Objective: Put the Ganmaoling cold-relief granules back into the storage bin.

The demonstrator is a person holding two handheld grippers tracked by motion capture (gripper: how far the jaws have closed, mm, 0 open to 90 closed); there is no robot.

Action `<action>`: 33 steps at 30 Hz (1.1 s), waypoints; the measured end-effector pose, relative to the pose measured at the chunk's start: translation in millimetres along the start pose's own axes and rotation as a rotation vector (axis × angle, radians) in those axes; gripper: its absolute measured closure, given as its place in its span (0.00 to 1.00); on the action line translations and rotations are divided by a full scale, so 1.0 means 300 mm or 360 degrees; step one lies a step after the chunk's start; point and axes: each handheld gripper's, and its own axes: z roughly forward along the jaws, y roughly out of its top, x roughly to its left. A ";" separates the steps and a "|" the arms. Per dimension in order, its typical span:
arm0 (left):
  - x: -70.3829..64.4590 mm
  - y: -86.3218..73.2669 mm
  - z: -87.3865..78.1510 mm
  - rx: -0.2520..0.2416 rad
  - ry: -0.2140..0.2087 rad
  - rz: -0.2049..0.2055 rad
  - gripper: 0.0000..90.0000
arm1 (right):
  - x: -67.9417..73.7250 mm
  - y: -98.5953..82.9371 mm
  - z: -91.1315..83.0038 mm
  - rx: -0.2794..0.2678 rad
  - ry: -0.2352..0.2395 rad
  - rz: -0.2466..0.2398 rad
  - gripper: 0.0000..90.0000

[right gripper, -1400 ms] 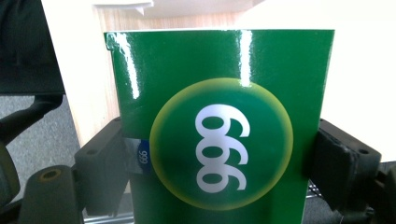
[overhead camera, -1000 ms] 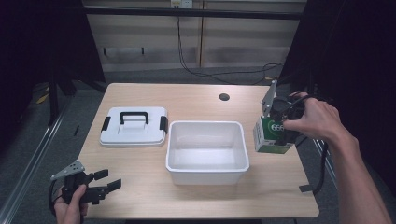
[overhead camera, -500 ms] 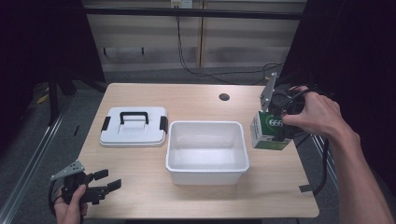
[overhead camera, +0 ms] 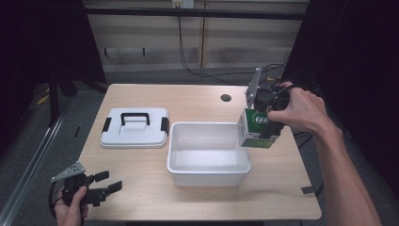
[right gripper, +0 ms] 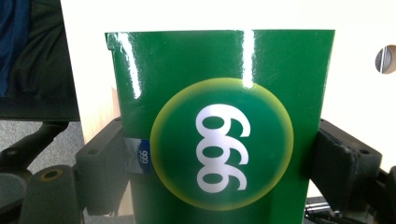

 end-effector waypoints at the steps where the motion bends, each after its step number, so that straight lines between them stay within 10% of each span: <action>1: 0.000 0.000 0.000 0.0000 0.0000 0.0000 0.18 | 0.000 0.000 0.000 0.0000 0.0000 0.0000 0.18; 33: 0.002 -0.002 -0.005 -0.0005 -0.0004 -0.0006 0.18 | -0.014 0.192 0.065 0.0027 0.0048 -0.0096 0.18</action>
